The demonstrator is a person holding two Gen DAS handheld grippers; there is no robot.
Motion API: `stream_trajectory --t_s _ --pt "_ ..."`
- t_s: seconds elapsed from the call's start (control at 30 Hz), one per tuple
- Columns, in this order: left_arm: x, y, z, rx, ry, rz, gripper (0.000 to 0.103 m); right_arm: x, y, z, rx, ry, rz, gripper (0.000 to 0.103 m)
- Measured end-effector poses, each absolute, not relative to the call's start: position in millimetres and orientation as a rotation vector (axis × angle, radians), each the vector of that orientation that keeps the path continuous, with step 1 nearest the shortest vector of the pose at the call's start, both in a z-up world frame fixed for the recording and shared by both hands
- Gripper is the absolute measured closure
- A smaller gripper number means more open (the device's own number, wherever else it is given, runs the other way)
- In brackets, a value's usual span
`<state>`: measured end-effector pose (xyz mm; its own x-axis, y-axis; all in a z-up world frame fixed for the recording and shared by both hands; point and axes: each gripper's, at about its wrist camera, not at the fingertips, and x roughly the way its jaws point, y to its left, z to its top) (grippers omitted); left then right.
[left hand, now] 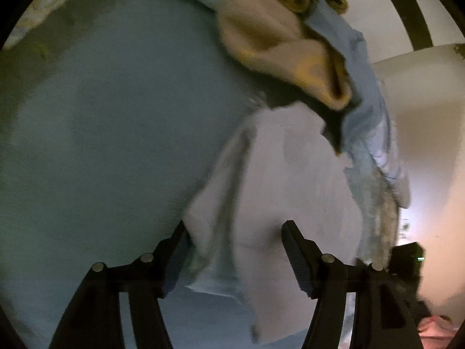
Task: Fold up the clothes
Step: 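Grasp the folded T-shirt with the right gripper and lift it off the bed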
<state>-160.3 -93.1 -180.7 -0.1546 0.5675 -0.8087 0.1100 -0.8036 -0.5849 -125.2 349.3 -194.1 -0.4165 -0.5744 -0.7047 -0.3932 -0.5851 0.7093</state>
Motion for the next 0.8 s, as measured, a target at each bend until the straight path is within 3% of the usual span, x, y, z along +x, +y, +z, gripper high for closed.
stream_trajectory --t_s 0.17,0.23,0.3,0.37,0.4,0.5,0.8 --pt "-153 -93 -181 -1.784 -0.820 2.020 0.039 -126 345 -196 1.563 -1.445 -2.137 0.058" --pt "-150 -96 -181 -1.779 -0.846 2.023 0.050 -128 343 -195 1.573 -1.446 -2.133 0.077" --pt "-149 -97 -181 -1.793 -0.841 2.043 0.070 -132 342 -191 1.595 -1.438 -2.131 0.091" --pt "-145 -101 -179 -1.789 -0.862 2.051 0.084 -135 342 -181 1.601 -1.410 -2.138 0.093" --pt "-143 -103 -178 -1.783 -0.887 2.051 0.086 -137 342 -175 1.600 -1.390 -2.143 0.094" --pt "-133 -109 -165 -1.747 -0.941 2.044 0.089 -139 343 -154 1.589 -1.335 -2.161 0.095" --pt "-103 -88 -86 -1.588 -0.828 2.035 0.089 -109 364 -53 1.531 -1.126 -2.261 0.095"
